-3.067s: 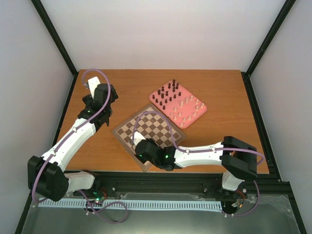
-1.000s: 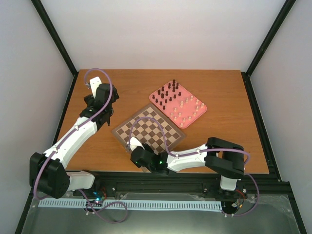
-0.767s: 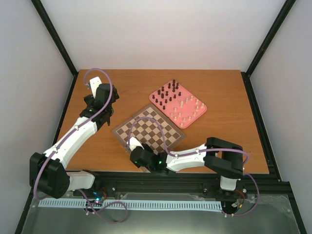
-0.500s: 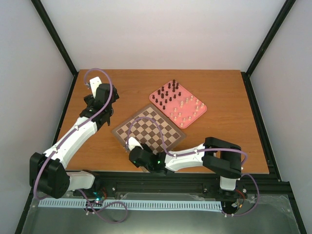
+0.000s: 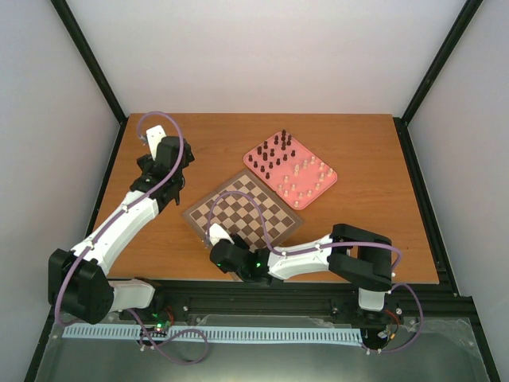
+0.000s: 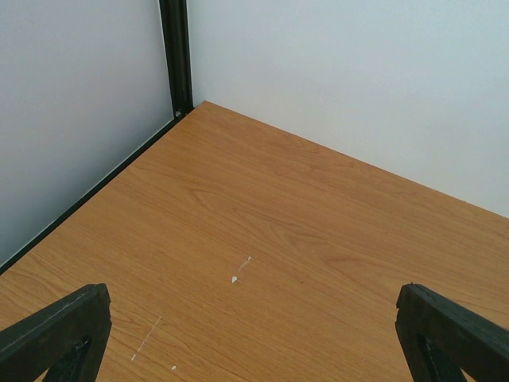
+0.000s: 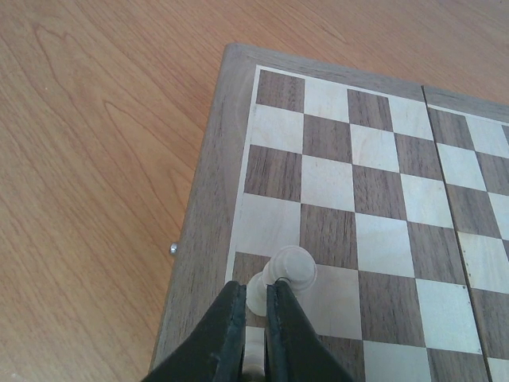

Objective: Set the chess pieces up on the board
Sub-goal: Place the chess piece on the chessboard.

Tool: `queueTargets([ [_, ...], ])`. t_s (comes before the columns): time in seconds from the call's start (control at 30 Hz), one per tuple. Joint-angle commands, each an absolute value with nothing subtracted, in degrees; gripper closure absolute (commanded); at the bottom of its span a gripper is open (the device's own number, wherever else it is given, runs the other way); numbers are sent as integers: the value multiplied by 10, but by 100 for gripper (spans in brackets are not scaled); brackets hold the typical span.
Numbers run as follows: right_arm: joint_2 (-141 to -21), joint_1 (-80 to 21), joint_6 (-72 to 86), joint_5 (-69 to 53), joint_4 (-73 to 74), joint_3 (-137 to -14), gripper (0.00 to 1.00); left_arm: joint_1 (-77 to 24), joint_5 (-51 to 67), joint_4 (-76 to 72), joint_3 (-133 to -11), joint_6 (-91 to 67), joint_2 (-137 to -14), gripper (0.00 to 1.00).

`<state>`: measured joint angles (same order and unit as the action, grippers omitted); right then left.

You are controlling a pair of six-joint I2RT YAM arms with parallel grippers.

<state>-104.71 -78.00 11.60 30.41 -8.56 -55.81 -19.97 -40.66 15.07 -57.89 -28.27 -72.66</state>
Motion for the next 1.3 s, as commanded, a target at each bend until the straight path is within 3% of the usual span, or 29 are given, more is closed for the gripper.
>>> queueTargets([
  [0.0,-1057,-784,121,323,-87,-571,91,-197,-410,146,-595,-273,-727,0],
  [0.5,-1052,-784,116,316,-83,-572,82,-197,-409,147,-595,-272,-727,0],
  [1.27,-1025,-784,118,319,-93,-550,78,-197,-408,147,-595,-273,-728,0],
])
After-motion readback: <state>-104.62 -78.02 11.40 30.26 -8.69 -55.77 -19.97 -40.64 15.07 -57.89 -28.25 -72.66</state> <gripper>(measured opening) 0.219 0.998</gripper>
